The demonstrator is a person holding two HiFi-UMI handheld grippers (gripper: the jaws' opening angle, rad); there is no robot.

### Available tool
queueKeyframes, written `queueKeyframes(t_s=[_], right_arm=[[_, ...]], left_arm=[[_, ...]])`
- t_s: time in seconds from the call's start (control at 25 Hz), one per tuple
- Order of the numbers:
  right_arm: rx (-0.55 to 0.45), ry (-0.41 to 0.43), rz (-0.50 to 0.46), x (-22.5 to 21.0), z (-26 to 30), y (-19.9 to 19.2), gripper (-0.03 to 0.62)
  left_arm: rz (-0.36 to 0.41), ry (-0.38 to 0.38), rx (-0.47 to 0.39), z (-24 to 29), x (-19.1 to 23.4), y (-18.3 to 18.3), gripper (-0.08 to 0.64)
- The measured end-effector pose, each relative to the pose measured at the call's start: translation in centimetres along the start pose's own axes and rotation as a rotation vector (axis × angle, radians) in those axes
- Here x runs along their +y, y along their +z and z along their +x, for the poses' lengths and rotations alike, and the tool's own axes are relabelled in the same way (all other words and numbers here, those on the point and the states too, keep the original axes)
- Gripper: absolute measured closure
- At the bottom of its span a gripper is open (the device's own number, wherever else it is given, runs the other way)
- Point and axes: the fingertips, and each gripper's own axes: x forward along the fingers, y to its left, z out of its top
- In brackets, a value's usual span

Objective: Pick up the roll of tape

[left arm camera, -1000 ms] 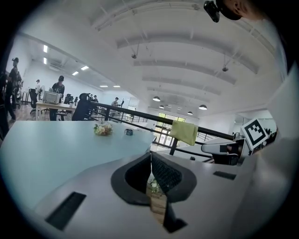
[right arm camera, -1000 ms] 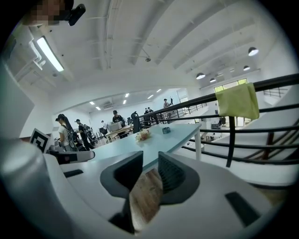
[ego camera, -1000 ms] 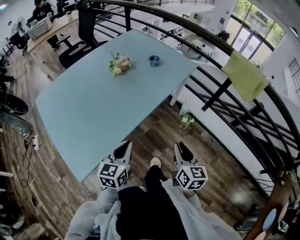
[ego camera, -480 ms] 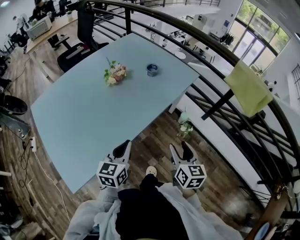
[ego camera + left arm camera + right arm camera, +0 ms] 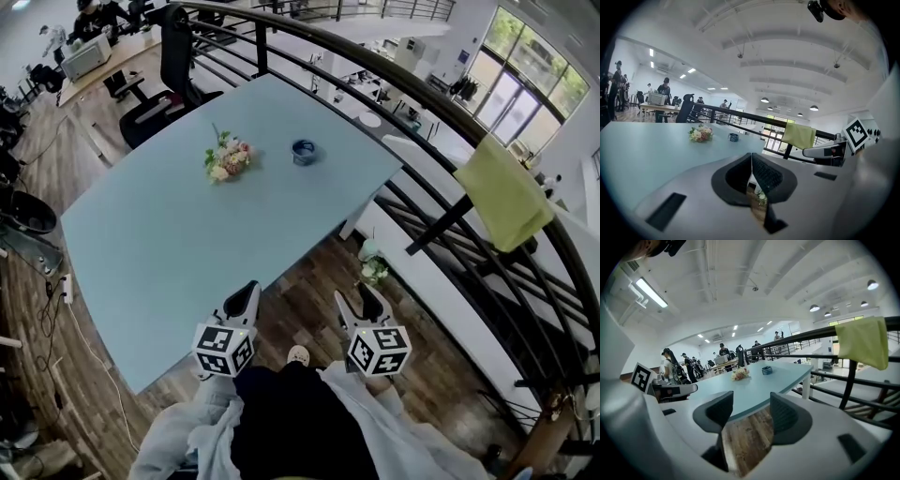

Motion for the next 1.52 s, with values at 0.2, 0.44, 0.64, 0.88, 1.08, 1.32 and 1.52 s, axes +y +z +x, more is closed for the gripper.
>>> queueKeyframes(t_s=[0.2, 0.44, 0.64, 0.88, 1.08, 1.32, 1.52], right_arm=[[-0.005, 0.028, 0.027, -0.5, -0.1, -0.3, 0.339], [-0.015, 0.039, 0.057, -1.2, -0.4, -0.6, 0.347], [-0.035, 0.037, 0.073, -2.2, 0.3, 0.2, 0.347], [-0.041, 0.034, 0.064, -4.5, 2.5, 2.2, 0.342], [-0.054, 0.015, 0.07, -6.8, 4.9, 4.3, 0.34], [-0.031, 0.019, 0.066, -8.6, 8.6, 6.6, 0.337], [-0.02, 0.041, 0.068, -9.5, 11.8, 8.9, 0.336]], left_arm=[[-0.01, 0.005, 0.014, 0.3, -0.8, -1.0, 0.543], [-0.011, 0.001, 0.036, 1.0, -1.3, -1.5, 0.543], [0.012, -0.033, 0.046, 3.2, -1.9, -1.0, 0.543], [0.024, -0.059, 0.015, 7.5, -2.1, 1.1, 0.543], [0.028, -0.072, 0.022, 11.4, -1.2, 2.3, 0.543], [0.023, -0.059, 0.008, 16.2, 0.7, 4.8, 0.543], [0.009, -0.046, 0.005, 19.6, 2.3, 6.3, 0.543]])
